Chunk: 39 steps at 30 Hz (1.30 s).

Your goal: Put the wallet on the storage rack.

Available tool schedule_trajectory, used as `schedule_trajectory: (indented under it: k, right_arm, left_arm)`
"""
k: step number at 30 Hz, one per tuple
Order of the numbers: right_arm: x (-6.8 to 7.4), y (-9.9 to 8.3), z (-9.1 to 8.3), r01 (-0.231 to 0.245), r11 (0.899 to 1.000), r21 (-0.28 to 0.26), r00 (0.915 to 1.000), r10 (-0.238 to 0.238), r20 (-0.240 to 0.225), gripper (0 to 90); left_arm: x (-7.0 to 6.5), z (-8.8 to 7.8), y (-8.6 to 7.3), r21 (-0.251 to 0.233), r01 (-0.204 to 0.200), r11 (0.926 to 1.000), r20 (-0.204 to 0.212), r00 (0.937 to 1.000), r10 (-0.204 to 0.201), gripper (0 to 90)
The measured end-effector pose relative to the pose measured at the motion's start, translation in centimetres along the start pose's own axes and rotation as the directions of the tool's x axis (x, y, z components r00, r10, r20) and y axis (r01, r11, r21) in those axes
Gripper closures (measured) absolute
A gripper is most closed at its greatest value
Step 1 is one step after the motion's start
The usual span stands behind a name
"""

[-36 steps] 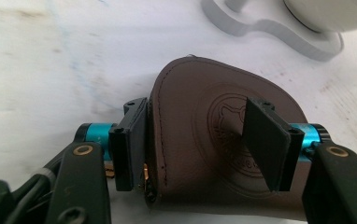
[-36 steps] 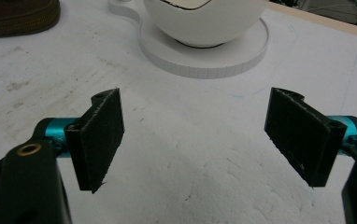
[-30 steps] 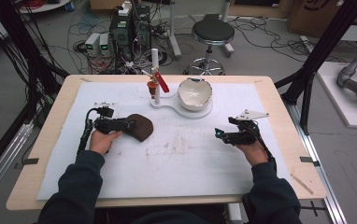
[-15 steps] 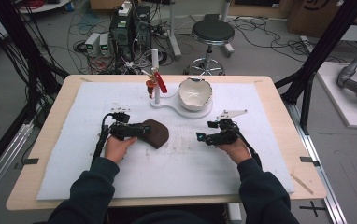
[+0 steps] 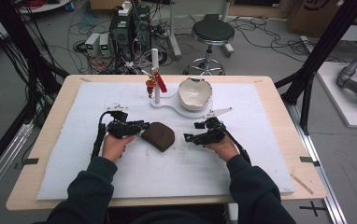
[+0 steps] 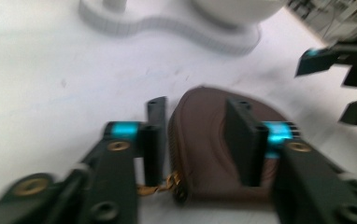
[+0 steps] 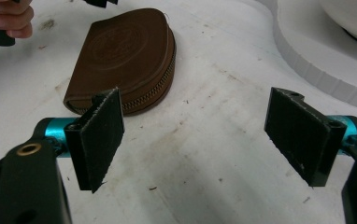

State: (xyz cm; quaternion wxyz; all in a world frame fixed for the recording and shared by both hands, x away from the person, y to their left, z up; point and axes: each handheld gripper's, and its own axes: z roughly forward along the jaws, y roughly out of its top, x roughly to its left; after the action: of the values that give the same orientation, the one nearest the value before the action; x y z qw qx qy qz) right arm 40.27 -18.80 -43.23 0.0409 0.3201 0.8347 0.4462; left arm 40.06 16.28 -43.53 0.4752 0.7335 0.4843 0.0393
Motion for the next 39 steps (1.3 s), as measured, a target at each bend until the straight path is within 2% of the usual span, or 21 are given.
schedule_trajectory:
  k: [2,3,4,9,18,20,22,23,25,27,28,30,31,32,33,34,35,36,37,38,39]
  right_arm:
    - [0.3,0.1,0.4,0.012,1.0,0.005,0.9999,-0.011,-0.013,20.2]
    - [0.3,0.1,0.4,0.012,1.0,0.005,0.9999,-0.011,-0.013,20.2]
    - [0.6,0.1,0.7,0.012,1.0,0.013,0.9996,-0.012,-0.025,20.1]
    - [1.0,0.2,1.4,0.014,1.0,0.021,0.9975,-0.013,-0.069,20.1]
    - [1.5,0.4,3.8,0.027,0.995,0.1,0.9897,-0.012,-0.142,20.3]
    - [1.4,0.4,4.0,0.051,0.993,0.108,0.9857,-0.032,-0.165,27.8]
    - [1.6,0.5,3.9,0.104,0.99,0.097,0.9815,-0.087,-0.171,30.5]
    - [1.8,0.6,3.8,0.143,0.984,0.102,0.9789,-0.125,-0.161,31.7]
    - [1.9,0.6,3.8,0.161,0.981,0.104,0.9774,-0.144,-0.155,32.2]
    - [2.3,0.8,3.6,0.226,0.969,0.103,0.9684,-0.211,-0.132,34.3]
    - [2.3,0.8,3.6,0.226,0.969,0.103,0.9684,-0.211,-0.132,34.3]
    - [2.6,0.9,3.4,0.262,0.96,0.1,0.9612,-0.25,-0.115,36.3]
    - [2.7,0.9,3.3,0.291,0.952,0.093,0.9538,-0.281,-0.107,37.1]
    - [2.8,0.9,3.2,0.305,0.948,0.092,0.95,-0.295,-0.101,37.7]
    - [3.0,1.0,3.1,0.323,0.942,0.089,0.9449,-0.315,-0.088,37.9]
    - [3.1,1.0,3.0,0.35,0.933,0.085,0.9353,-0.343,-0.086,38.1]
    - [3.1,1.0,3.0,0.355,0.931,0.083,0.9335,-0.349,-0.084,38.3]
    - [3.1,1.0,3.0,0.355,0.931,0.083,0.9335,-0.349,-0.084,38.3]
    - [3.4,1.0,2.9,0.397,0.915,0.068,0.9169,-0.392,-0.076,38.8]
    - [3.4,1.0,2.9,0.397,0.915,0.068,0.9169,-0.392,-0.076,38.8]
    - [3.5,1.1,2.9,0.408,0.91,0.066,0.912,-0.404,-0.071,38.8]
  left_arm:
    - [0.2,0.6,-0.3,0.057,0.01,0.9984,0.016,0.9998,-0.011,49.9]
    - [0.3,0.7,-0.4,0.054,0.028,0.9982,0.035,0.9989,-0.03,49.9]
    - [0.3,0.8,-0.4,0.058,0.033,0.9978,0.064,0.9973,-0.037,55.4]
    - [-0.4,1.6,-0.7,0.07,0.02,0.9974,0.147,0.9887,-0.03,60.3]
    - [-0.3,1.8,-0.8,0.057,0.028,0.998,0.169,0.985,-0.037,62.7]
    - [-0.3,1.9,-0.8,0.051,0.029,0.9983,0.174,0.984,-0.038,62.9]
    - [-0.3,2.0,-0.8,0.052,0.034,0.9981,0.18,0.9827,-0.043,63.2]
    - [-0.3,1.9,-0.8,0.051,0.034,0.9981,0.183,0.9822,-0.043,63.2]
    - [-0.2,1.9,-0.8,0.052,0.03,0.9982,0.186,0.9818,-0.039,63.2]
    - [-0.1,1.8,-0.8,0.053,0.024,0.9983,0.194,0.9804,-0.033,61.0]
    - [-0.1,1.7,-0.8,0.05,0.023,0.9985,0.196,0.98,-0.032,61.0]
    - [0.2,1.8,-0.8,0.051,0.029,0.9982,0.161,0.9863,-0.037,49.9]
    - [0.5,1.8,-0.8,0.058,0.047,0.9972,0.164,0.985,-0.056,42.0]
    - [0.7,2.0,-0.9,0.063,0.069,0.9956,0.181,0.9803,-0.079,40.0]
    - [0.8,2.0,-0.9,0.065,0.065,0.9958,0.189,0.979,-0.077,40.1]
    - [0.9,2.0,-0.9,0.065,0.072,0.9953,0.209,0.9742,-0.084,42.7]
    - [0.9,2.1,-1.0,0.062,0.081,0.9948,0.23,0.9687,-0.093,42.9]
    - [0.9,2.3,-1.0,0.066,0.092,0.9936,0.278,0.9548,-0.107,42.9]
    - [0.5,2.6,-1.1,0.075,0.078,0.9941,0.294,0.9508,-0.097,39.4]
    - [0.1,2.8,-1.2,0.084,0.046,0.9954,0.267,0.9613,-0.067,39.4]
    - [0.0,2.8,-1.2,0.078,0.045,0.9959,0.266,0.9619,-0.064,40.1]
